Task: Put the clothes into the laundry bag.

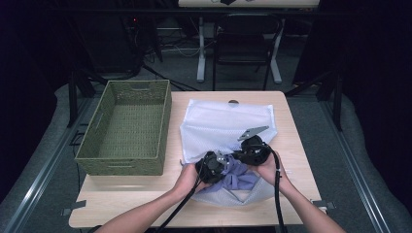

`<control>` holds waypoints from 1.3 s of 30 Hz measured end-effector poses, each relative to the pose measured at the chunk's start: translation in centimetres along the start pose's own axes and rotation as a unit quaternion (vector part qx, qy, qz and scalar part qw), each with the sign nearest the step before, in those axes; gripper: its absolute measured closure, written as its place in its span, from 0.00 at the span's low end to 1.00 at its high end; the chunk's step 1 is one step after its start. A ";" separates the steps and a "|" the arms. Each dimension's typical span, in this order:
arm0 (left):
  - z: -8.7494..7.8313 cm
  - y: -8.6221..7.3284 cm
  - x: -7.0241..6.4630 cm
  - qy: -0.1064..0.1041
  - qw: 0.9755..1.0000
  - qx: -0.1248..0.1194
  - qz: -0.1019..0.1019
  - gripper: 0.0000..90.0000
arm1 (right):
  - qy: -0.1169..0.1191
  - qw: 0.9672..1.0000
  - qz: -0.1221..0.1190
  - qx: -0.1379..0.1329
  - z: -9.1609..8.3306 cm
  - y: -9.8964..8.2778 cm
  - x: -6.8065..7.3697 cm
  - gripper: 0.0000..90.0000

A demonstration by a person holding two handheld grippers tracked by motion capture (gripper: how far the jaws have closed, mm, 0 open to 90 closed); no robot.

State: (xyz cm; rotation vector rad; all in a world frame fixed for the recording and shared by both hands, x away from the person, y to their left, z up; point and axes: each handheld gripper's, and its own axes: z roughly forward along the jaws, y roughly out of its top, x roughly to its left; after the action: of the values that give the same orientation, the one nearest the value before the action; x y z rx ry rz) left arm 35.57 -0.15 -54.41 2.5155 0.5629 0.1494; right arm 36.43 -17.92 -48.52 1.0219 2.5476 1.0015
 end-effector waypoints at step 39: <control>1.2 1.5 -2.8 -0.035 0.999 0.003 0.017 0.50 | 0.003 1.000 0.012 0.006 0.0 -0.1 -0.6 0.98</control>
State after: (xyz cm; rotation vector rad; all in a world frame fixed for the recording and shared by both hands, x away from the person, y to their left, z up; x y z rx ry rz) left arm 33.84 -3.11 -54.58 2.5257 0.4934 0.0725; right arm 36.83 -18.40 -48.59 1.0566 2.5554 0.9964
